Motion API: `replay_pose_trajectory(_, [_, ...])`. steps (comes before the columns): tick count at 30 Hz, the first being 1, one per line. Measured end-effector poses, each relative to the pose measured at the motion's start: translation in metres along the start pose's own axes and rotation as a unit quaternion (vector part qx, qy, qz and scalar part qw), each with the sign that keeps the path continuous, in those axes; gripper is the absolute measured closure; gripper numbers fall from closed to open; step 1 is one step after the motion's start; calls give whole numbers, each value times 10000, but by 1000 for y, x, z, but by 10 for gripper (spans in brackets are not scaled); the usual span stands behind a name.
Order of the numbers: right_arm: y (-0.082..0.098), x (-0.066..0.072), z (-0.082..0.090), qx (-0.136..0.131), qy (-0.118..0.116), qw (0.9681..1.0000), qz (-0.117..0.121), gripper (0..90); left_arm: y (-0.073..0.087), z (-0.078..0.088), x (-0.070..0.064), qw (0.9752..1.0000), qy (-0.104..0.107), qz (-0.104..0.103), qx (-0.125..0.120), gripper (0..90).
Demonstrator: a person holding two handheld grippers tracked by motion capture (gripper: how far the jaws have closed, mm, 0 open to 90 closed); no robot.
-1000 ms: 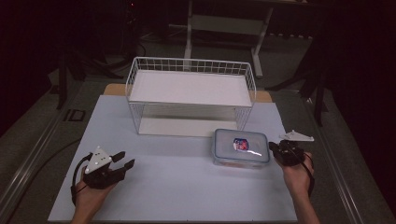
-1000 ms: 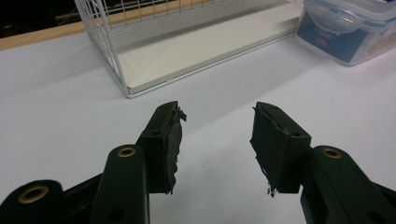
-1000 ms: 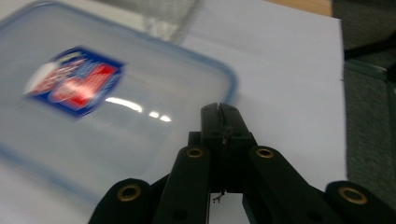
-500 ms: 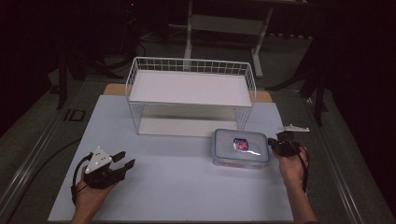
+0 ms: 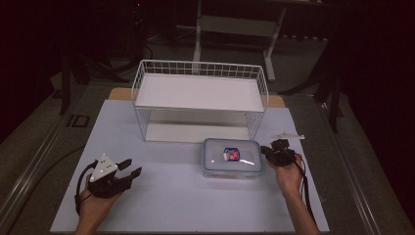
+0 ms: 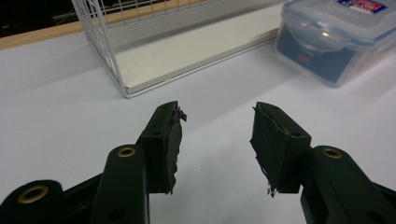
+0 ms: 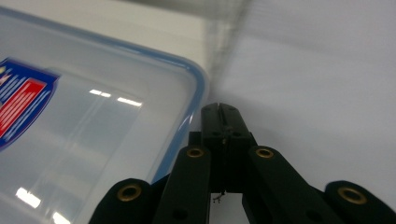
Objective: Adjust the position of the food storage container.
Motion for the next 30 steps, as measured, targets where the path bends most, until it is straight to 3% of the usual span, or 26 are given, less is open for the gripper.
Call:
replay_pose_trajectory(6, [-3, 36, 0, -78, -351, 9992, 199, 900, 0, 0, -2, 10000, 3, -15, -1, 513])
replay_pose_trajectory(18, [-5, 86, -11, -86, -799, 9959, 404, 900, 0, -1, -1, 10000, 18, -8, 20, 512])
replay_pose_trajectory(24, [-5, 96, -13, -92, -839, 9950, 540, 900, 0, -2, -2, 10000, 50, -18, 25, 511])
replay_pose_trajectory(30, [-9, 98, -1, -246, -966, 9938, 500, 888, 0, -2, -1, 10000, 55, 42, 18, 508])
Point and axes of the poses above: each handheld gripper's, and its own axes: z roughly backward along the jaws, y roughly out of its underside, x roughly to its left, the point moved 9 cm from there along -z, roughly forward along the jaws, and after that the axes turned 9 degrees about -x, right-handed, at the moved point
